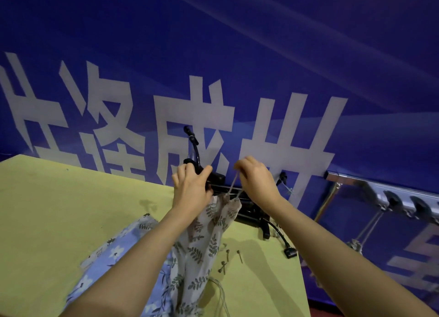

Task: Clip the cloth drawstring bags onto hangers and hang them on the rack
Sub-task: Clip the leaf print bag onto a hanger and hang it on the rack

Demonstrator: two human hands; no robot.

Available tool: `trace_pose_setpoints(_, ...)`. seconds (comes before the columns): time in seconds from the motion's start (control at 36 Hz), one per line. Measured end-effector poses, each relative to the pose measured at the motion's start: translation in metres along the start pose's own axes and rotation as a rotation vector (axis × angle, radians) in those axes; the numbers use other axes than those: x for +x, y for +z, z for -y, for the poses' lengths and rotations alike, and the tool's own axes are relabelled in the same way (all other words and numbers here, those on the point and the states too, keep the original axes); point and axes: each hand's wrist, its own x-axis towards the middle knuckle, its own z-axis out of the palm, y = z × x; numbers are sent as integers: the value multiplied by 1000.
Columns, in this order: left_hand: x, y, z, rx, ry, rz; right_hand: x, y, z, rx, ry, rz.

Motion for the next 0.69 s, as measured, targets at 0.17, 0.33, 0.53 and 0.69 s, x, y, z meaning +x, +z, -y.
trace_pose_setpoints(0.17, 2, -6, 3, 3, 61, 13, 10, -10, 17, 561, 355, -139)
trace_pose_setpoints(0.33, 3, -16, 10, -32, 301, 70, 20, -7, 23, 776, 484, -127)
trace_pose_setpoints(0.53, 3, -19, 13, -197, 306, 115, 27, -10, 37, 683, 308, -198)
trace_pose_setpoints(0.69, 3, -15, 12, -384, 164, 139, 33, -9, 46, 654, 291, -278)
